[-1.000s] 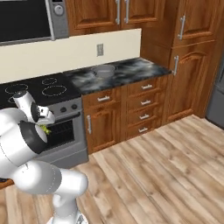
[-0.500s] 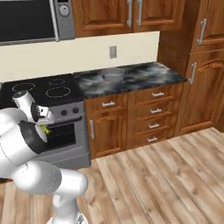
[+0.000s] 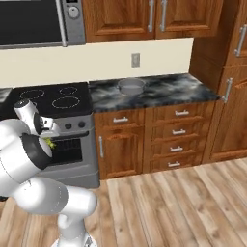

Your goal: Turn on the sink faucet. Then move the broccoli from the counter to the sink. Turn off the sink. Move the vegetable from the sink to the pot next to the stove. Finally move the pot to the rear left burner.

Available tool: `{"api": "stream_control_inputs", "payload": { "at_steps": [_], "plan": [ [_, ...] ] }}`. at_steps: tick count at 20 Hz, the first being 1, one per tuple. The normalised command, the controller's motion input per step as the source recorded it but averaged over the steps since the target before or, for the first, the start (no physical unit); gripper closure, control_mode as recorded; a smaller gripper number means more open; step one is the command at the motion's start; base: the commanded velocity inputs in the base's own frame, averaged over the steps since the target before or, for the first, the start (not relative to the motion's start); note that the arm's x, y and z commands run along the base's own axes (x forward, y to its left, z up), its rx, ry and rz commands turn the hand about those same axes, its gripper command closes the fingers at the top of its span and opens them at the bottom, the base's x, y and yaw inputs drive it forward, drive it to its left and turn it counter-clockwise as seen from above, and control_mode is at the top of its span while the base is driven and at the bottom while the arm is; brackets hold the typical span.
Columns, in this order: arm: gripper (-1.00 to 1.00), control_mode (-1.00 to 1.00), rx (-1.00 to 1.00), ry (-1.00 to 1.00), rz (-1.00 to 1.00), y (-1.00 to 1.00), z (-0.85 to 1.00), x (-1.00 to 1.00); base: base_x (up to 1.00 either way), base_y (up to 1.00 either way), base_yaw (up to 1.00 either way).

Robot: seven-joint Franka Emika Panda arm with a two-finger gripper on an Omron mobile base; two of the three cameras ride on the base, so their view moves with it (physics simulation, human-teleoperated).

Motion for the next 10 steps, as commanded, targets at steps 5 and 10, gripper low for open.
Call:
{"api": "stream_control_inputs", "payload": {
  "at_steps": [5,10],
  "plan": [
    [1.00,1.00,0.00,0.00,0.00,0.00,0.00,0.00,0.50,-0.41,0.28],
    [1.00,1.00,0.00,0.00,0.00,0.00,0.00,0.00,0.51,-0.36,0.27]
  ]
}}
